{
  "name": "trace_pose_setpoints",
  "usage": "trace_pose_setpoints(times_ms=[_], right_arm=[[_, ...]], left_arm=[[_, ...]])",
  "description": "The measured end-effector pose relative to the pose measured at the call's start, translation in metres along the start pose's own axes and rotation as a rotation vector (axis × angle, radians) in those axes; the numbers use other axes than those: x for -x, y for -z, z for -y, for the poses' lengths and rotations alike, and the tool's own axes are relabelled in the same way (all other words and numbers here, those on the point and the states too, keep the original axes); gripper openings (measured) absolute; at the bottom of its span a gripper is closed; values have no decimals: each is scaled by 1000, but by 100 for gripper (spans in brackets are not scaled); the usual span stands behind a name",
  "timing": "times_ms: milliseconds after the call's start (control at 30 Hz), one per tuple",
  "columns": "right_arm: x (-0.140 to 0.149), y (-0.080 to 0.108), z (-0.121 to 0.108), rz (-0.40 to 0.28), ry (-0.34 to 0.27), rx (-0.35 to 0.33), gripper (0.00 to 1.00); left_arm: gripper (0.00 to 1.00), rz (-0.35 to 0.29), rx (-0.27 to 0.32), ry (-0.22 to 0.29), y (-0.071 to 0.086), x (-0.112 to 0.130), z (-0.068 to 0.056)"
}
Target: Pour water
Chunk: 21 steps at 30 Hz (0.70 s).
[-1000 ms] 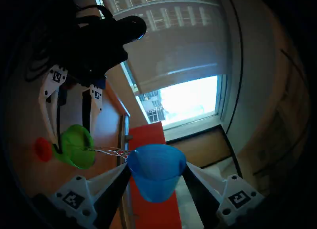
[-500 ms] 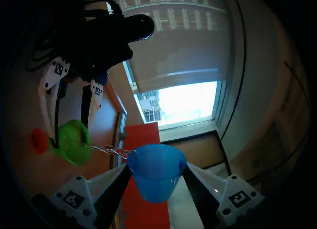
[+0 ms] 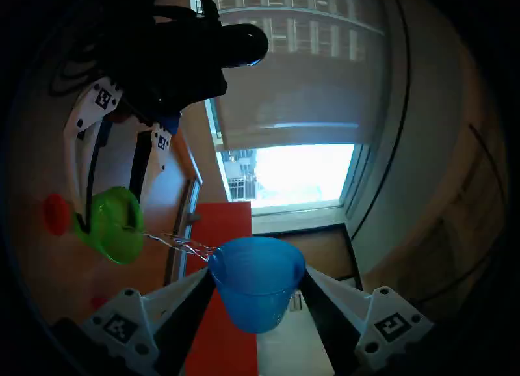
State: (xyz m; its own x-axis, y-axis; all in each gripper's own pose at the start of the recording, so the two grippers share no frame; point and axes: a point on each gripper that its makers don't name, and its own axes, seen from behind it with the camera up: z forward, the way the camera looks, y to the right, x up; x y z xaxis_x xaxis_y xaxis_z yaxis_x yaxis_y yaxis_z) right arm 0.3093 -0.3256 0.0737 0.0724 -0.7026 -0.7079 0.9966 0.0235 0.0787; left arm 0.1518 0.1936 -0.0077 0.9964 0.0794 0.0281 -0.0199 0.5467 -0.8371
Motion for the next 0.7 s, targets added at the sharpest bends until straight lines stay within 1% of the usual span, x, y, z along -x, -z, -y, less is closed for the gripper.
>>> trace_pose_setpoints(times_ms=[400,700], right_arm=[[-4,0,-4,1,82,11,90],[-6,-1,0,-3,117,6,90]], left_arm=[[85,-3,3,-3,-2,-2,-2],[85,-2,-3,-3,-1,-1,0]])
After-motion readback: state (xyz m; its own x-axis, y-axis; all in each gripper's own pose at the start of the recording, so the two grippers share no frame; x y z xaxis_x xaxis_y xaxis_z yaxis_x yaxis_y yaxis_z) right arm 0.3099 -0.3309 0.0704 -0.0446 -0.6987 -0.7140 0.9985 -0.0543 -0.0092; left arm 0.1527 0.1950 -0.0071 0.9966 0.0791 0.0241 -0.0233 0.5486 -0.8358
